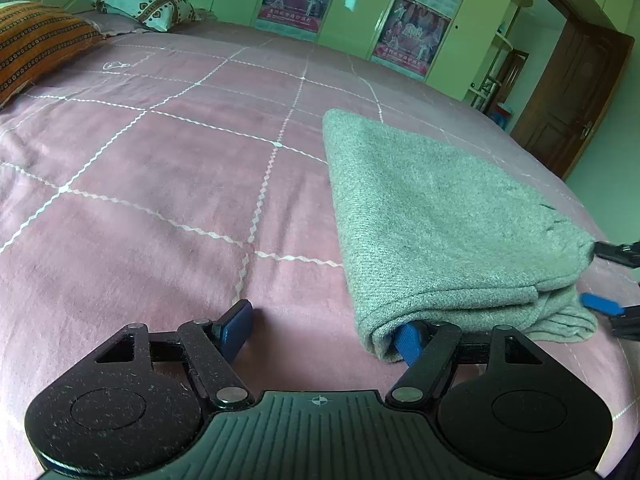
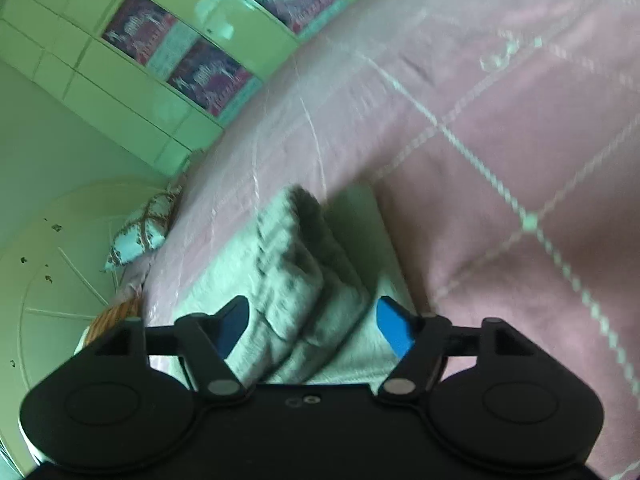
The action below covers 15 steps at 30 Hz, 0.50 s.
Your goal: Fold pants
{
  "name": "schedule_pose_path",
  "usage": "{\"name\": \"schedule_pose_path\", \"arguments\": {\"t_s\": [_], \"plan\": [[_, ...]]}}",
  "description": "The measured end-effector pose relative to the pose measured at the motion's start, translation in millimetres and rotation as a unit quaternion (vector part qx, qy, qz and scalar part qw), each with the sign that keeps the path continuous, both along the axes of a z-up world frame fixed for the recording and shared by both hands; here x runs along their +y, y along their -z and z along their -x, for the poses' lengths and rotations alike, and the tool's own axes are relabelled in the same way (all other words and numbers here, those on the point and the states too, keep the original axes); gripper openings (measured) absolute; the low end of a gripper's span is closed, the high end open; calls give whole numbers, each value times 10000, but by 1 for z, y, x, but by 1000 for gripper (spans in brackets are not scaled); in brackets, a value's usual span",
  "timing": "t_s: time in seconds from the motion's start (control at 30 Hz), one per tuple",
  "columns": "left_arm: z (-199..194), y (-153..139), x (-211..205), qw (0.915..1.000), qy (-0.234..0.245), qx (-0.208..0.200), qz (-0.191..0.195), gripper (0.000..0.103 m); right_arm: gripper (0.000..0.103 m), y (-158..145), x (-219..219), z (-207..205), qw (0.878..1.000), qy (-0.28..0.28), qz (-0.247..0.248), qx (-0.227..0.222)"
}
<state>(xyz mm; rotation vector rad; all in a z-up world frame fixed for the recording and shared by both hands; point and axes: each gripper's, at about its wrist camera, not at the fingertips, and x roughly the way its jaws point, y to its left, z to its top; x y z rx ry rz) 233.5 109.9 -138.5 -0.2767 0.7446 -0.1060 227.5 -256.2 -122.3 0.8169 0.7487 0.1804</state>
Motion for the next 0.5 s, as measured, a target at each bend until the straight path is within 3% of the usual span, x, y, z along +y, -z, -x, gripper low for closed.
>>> {"name": "schedule_pose_path", "arguments": {"t_s": [0.07,0.17,0.3,0.37,0.4,0.5], "plan": [[2,-1,2,10000,-20,-2,40,73,62,13,5,-11,9995,-15,-189,246],[4,-2,2,10000,-27,-6,57,73,62,19,9,-20,9974,-2,-670,259],[3,-2,2,10000,-17,-17,49,73,63,17,16,-28,9980,-52,-628,72],[4,-3,0,10000,-11,-13,11,73,53,22,21,-37,9986,-133,-419,294],[4,-5,-2,10000,-20,-23,-23,74,35,18,21,-39,9988,-198,-290,341],[7,-8,-17,9991,413,-117,-50,79,26,-22,35,-35,9985,-496,82,-225]]}}
